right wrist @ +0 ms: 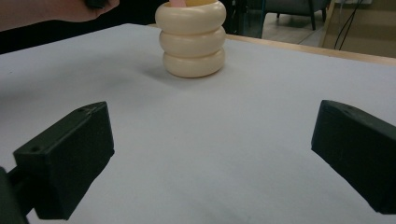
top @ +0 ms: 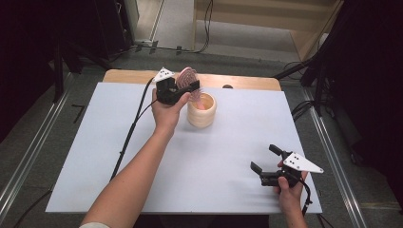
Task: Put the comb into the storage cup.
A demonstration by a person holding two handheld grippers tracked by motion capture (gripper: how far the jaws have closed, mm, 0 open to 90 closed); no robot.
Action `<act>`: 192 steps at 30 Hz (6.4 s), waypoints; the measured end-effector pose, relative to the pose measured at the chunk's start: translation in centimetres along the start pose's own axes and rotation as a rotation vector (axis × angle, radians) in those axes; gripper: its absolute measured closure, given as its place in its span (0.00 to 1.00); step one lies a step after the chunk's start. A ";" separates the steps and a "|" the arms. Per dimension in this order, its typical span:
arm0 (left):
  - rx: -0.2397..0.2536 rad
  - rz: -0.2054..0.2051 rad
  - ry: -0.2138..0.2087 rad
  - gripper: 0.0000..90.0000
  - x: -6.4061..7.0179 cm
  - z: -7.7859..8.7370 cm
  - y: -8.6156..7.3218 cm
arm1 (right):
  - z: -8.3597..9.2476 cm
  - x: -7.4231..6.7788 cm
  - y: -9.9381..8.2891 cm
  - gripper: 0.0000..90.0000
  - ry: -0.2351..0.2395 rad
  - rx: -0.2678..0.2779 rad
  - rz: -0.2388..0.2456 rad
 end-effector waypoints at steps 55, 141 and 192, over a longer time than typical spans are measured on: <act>-0.101 -0.039 0.036 0.00 -1.3 2.7 -3.7 | -0.1 0.0 0.0 0.00 -0.007 -0.009 -0.002; 0.003 -0.230 0.133 0.00 0.9 19.2 -12.2 | -0.1 -0.1 0.0 0.00 -0.018 -0.012 0.000; -0.021 -0.174 0.288 0.00 -2.4 27.7 -16.6 | -0.1 0.0 0.0 0.00 -0.035 -0.014 -0.005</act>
Point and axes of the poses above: each handheld gripper's, and its own axes: z roughly backward along the jaws, y roughly out of its top, x roughly to its right, the point moved 2 cm from there along -z, roughly forward along the jaws, and after that the axes turned 5 degrees about -x, right-handed, at the moved point
